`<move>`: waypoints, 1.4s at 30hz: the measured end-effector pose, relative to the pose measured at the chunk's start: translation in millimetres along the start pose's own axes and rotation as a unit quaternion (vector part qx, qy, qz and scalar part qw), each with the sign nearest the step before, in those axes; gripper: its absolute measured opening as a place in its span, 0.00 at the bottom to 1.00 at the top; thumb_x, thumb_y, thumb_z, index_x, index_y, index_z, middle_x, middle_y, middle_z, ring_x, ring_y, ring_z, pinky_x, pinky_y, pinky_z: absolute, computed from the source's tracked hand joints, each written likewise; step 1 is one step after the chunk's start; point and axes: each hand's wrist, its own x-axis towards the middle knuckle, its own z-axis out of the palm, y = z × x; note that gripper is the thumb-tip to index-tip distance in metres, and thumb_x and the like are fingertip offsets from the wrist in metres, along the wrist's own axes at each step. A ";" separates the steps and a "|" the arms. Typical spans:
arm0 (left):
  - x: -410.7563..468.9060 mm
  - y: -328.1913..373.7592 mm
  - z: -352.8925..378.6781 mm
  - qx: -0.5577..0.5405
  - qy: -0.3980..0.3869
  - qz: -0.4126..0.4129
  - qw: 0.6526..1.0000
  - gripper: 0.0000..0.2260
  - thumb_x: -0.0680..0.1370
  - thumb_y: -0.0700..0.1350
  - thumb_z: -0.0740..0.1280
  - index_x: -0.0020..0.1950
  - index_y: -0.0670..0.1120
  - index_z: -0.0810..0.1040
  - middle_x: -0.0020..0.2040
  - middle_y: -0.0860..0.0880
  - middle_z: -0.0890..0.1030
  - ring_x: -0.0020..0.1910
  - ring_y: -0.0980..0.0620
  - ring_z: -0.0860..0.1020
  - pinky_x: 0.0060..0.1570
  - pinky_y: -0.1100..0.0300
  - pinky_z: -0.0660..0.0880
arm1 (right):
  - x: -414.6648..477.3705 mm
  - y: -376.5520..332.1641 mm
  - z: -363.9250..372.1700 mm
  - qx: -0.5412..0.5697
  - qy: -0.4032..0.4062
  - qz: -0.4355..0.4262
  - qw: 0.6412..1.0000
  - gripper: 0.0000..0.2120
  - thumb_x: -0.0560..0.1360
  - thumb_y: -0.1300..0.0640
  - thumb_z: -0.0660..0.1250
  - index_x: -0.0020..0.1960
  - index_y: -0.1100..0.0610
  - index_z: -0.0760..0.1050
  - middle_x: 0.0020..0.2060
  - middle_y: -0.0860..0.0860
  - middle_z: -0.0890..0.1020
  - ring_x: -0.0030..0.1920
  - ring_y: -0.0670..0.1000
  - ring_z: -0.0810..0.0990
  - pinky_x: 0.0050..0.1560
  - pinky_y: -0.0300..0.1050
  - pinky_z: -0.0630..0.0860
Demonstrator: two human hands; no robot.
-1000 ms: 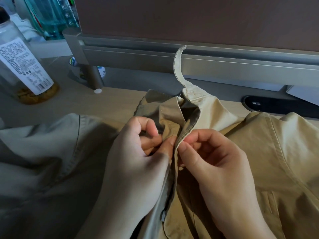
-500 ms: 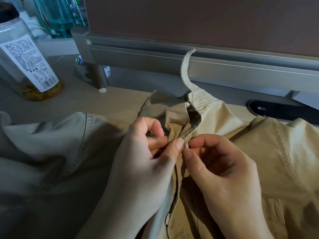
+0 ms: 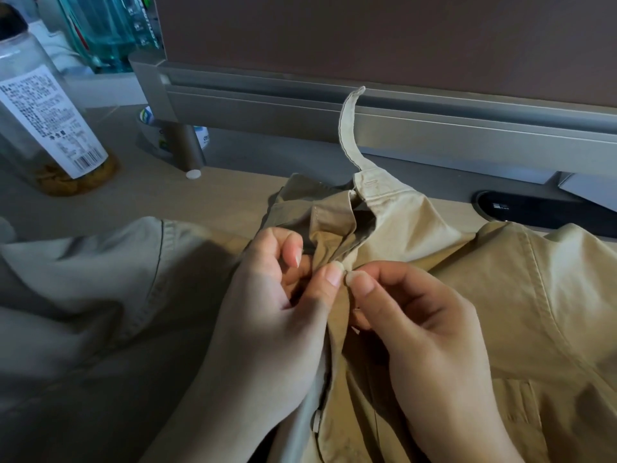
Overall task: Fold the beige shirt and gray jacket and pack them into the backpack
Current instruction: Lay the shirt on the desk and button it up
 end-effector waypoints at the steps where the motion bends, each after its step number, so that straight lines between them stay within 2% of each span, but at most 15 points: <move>1: -0.1 1.6 0.0 -0.010 -0.009 -0.012 1.000 0.10 0.74 0.48 0.66 0.38 0.51 0.66 0.24 0.53 0.71 0.24 0.62 0.72 0.26 0.75 0.68 | 0.8 1.6 -0.3 0.031 -0.002 0.033 0.999 0.05 0.70 0.57 0.73 0.38 0.57 0.82 0.29 0.54 0.82 0.32 0.50 0.80 0.35 0.42 0.76; 6: -0.4 -4.4 2.8 -0.013 -0.013 -0.094 0.995 0.08 0.69 0.49 0.68 0.39 0.51 0.68 0.31 0.49 0.79 0.27 0.60 0.76 0.28 0.74 0.69 | 4.4 7.0 -2.9 0.039 -0.009 0.121 0.992 0.07 0.73 0.60 0.68 0.38 0.61 0.82 0.31 0.59 0.83 0.32 0.54 0.80 0.36 0.46 0.77; 9: -0.9 -16.3 8.0 0.050 0.018 -0.106 0.993 0.09 0.72 0.47 0.71 0.41 0.53 0.71 0.36 0.52 0.79 0.33 0.63 0.77 0.29 0.74 0.70 | 5.2 14.9 -1.4 -0.106 0.030 0.067 0.992 0.10 0.74 0.56 0.67 0.35 0.56 0.81 0.29 0.52 0.82 0.30 0.47 0.79 0.33 0.41 0.76; 12: -0.8 -31.5 8.7 0.097 0.043 -0.079 0.991 0.13 0.72 0.43 0.73 0.39 0.55 0.69 0.37 0.53 0.79 0.33 0.57 0.77 0.31 0.68 0.70 | 4.3 21.2 -4.6 -0.284 0.101 -0.022 0.953 0.06 0.72 0.53 0.65 0.38 0.51 0.78 0.30 0.46 0.79 0.37 0.42 0.77 0.35 0.33 0.73; 15: 2.6 -53.2 8.7 0.105 0.086 -0.066 0.989 0.16 0.70 0.38 0.73 0.35 0.54 0.68 0.32 0.53 0.75 0.29 0.57 0.73 0.33 0.65 0.70 | 3.1 27.1 -11.6 -0.323 0.147 -0.032 0.934 0.03 0.73 0.59 0.67 0.43 0.51 0.76 0.34 0.43 0.77 0.42 0.40 0.75 0.37 0.29 0.71; 19: 1.5 -46.2 11.1 0.186 0.080 -0.052 0.978 0.15 0.72 0.40 0.71 0.34 0.55 0.67 0.30 0.56 0.71 0.30 0.61 0.71 0.30 0.71 0.65 | 4.1 26.2 -7.5 -0.305 0.179 -0.034 0.935 0.08 0.73 0.62 0.66 0.40 0.50 0.73 0.33 0.43 0.76 0.38 0.38 0.75 0.35 0.26 0.69; 21: 4.4 -39.3 7.6 0.221 0.031 -0.070 0.972 0.10 0.74 0.43 0.69 0.38 0.53 0.70 0.32 0.57 0.72 0.33 0.59 0.73 0.31 0.70 0.63 | 3.1 14.1 -6.1 -0.331 0.121 0.013 0.936 0.07 0.74 0.62 0.66 0.42 0.50 0.73 0.36 0.42 0.75 0.40 0.40 0.76 0.36 0.28 0.69; 23: 5.3 -25.5 -4.5 0.195 -0.063 -0.143 0.968 0.05 0.75 0.48 0.69 0.46 0.50 0.74 0.41 0.54 0.78 0.45 0.51 0.78 0.41 0.64 0.70 | -5.5 -11.0 -10.3 -0.404 -0.001 0.082 0.911 0.04 0.75 0.59 0.64 0.49 0.52 0.74 0.43 0.45 0.76 0.50 0.48 0.77 0.46 0.35 0.71; 25: -9.3 1.8 -23.7 0.208 -0.187 -0.176 0.944 0.15 0.76 0.49 0.67 0.62 0.49 0.74 0.60 0.49 0.78 0.58 0.49 0.77 0.56 0.56 0.74 | -31.9 -46.0 -17.1 -0.480 -0.121 0.128 0.859 0.09 0.77 0.54 0.62 0.56 0.54 0.74 0.52 0.51 0.76 0.56 0.54 0.75 0.56 0.45 0.72; 27: -44.2 30.8 -43.3 0.301 -0.247 -0.137 0.911 0.20 0.77 0.44 0.64 0.69 0.50 0.71 0.67 0.48 0.73 0.63 0.47 0.74 0.61 0.54 0.72 | -75.7 -75.6 -23.8 -0.553 -0.163 0.112 0.809 0.12 0.78 0.54 0.60 0.59 0.55 0.74 0.56 0.54 0.74 0.58 0.57 0.73 0.56 0.45 0.70; 30: -111.5 60.1 -68.5 0.366 -0.148 -0.115 0.912 0.13 0.75 0.44 0.64 0.59 0.52 0.77 0.60 0.49 0.75 0.58 0.48 0.75 0.55 0.59 0.72 | -157.1 -96.7 -26.4 -0.584 -0.193 0.110 0.781 0.10 0.78 0.57 0.58 0.56 0.59 0.75 0.55 0.58 0.78 0.55 0.59 0.77 0.48 0.42 0.70; 34: -196.3 73.2 -89.0 0.378 -0.086 -0.155 0.909 0.02 0.75 0.49 0.64 0.46 0.54 0.75 0.48 0.52 0.79 0.46 0.50 0.78 0.44 0.58 0.75 | -248.8 -74.4 -27.0 -0.616 -0.318 0.164 0.702 0.20 0.78 0.47 0.61 0.64 0.58 0.69 0.59 0.57 0.74 0.54 0.58 0.77 0.52 0.47 0.74; 36: -235.2 73.3 -93.4 0.383 -0.118 -0.195 0.895 0.04 0.76 0.51 0.64 0.49 0.53 0.75 0.47 0.53 0.80 0.45 0.51 0.78 0.43 0.57 0.75 | -287.3 -55.6 -31.1 -0.591 -0.271 0.215 0.729 0.24 0.76 0.46 0.64 0.65 0.57 0.66 0.60 0.55 0.72 0.58 0.57 0.76 0.53 0.46 0.73; 37: -253.3 69.6 -95.1 0.381 -0.131 -0.208 0.891 0.05 0.76 0.51 0.65 0.50 0.53 0.74 0.48 0.53 0.80 0.46 0.51 0.78 0.45 0.57 0.76 | -301.1 -47.0 -35.0 -0.563 -0.219 0.224 0.765 0.21 0.76 0.49 0.64 0.64 0.58 0.66 0.59 0.56 0.73 0.57 0.57 0.76 0.52 0.46 0.73; 42: -327.7 52.0 -107.8 0.379 -0.148 -0.308 0.860 0.10 0.77 0.48 0.65 0.57 0.48 0.75 0.54 0.50 0.80 0.53 0.49 0.78 0.53 0.56 0.74 | -321.6 -46.0 -57.7 -0.437 -0.111 0.264 0.852 0.08 0.74 0.59 0.65 0.53 0.60 0.72 0.42 0.53 0.79 0.43 0.53 0.78 0.41 0.45 0.76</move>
